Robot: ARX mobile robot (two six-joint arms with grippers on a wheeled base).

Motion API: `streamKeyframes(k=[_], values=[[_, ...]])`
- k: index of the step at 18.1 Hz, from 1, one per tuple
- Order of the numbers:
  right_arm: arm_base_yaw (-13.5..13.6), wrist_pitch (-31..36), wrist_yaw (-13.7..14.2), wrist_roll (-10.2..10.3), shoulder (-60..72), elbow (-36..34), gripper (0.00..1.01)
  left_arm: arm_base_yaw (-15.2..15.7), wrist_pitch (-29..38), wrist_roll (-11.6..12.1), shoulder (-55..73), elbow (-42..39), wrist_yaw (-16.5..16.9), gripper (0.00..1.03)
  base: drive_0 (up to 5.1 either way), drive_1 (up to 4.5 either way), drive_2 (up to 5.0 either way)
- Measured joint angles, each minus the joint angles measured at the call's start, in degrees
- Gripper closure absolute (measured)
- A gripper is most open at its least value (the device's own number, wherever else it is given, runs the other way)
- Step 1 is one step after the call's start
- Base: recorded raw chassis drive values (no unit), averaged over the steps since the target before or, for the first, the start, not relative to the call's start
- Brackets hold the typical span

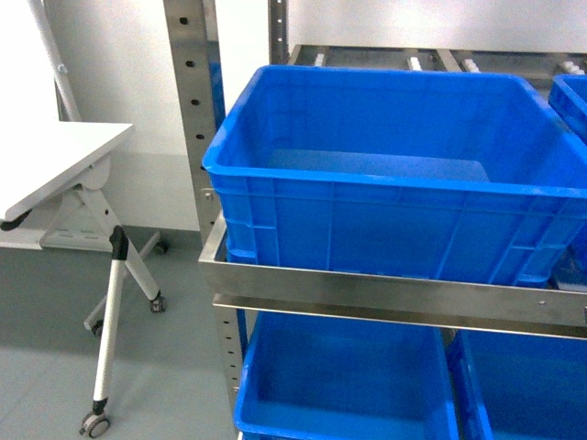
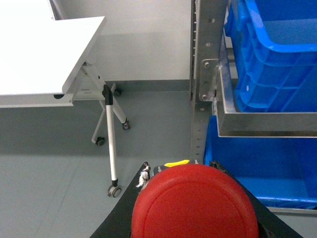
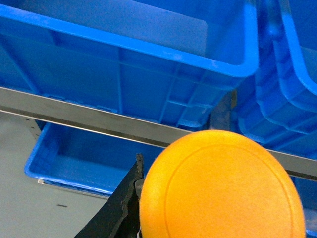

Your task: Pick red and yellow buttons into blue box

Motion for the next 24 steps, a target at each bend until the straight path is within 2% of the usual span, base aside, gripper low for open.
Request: streamKeyframes(k=[24], values=[[0.0,-0.1,0.0,0.0,0.0,0.0,0.65,0.0,-0.1,0.0,0.1,0.0,-0.1,0.73,4.9,-2.79,-1.9]])
